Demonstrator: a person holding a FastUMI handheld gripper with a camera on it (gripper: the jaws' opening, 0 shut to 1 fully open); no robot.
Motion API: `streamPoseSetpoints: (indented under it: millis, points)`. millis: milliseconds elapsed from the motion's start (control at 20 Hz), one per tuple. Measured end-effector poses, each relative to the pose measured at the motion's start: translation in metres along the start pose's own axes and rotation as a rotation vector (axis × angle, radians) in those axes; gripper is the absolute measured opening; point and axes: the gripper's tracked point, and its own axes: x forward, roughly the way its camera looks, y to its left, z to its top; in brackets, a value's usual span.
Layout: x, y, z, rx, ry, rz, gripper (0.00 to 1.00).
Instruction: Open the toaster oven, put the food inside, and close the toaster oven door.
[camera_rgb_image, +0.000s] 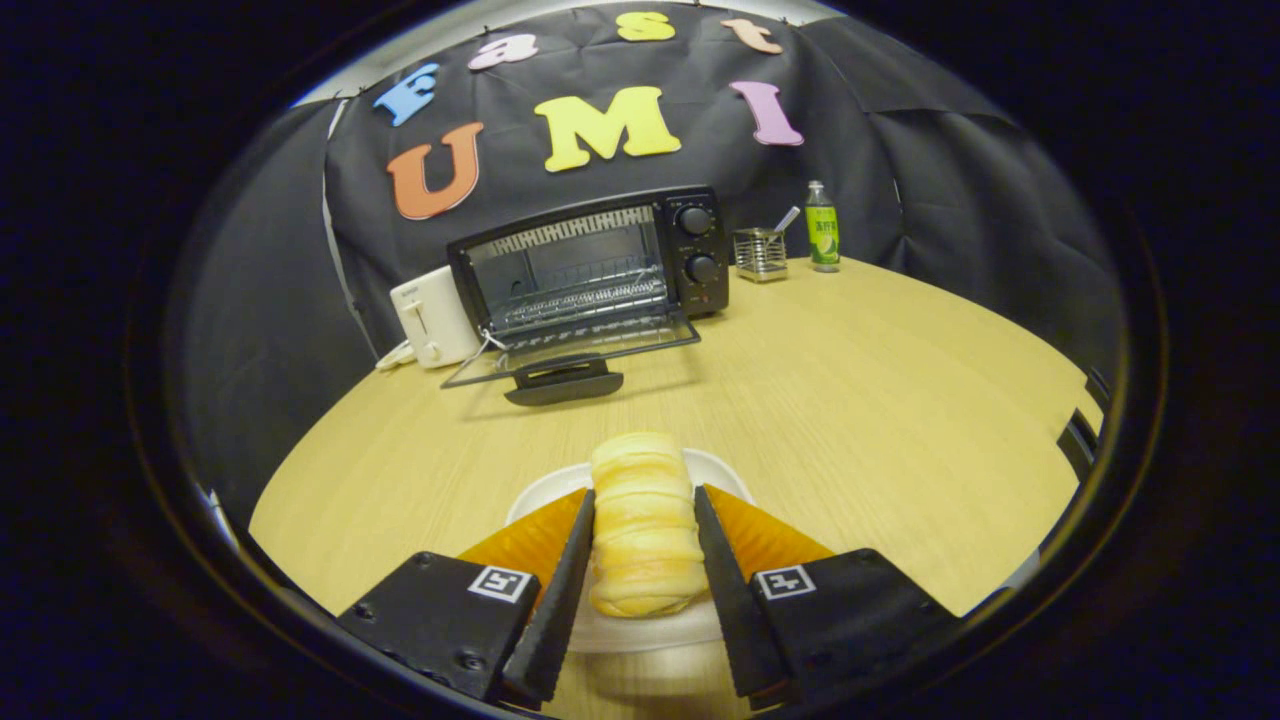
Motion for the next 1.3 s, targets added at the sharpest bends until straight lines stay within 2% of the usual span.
streamPoseSetpoints:
  millis: [400, 500, 650, 850, 950, 1300]
  points:
    - [0.005, 0.041, 0.073, 0.132, -0.142, 0.138, 0.67]
    - [0.011, 0.056, 0.09, 0.19, -0.172, 0.207, 0.67]
    - [0.028, 0.088, 0.102, 0.291, -0.154, 0.371, 0.67]
    - [0.068, 0.101, 0.114, 0.521, -0.073, 0.477, 0.67]
    - [0.092, 0.1, 0.127, 0.591, -0.084, 0.485, 0.67]
    - [0.162, 0.1, 0.158, 0.522, -0.128, 0.413, 0.67]
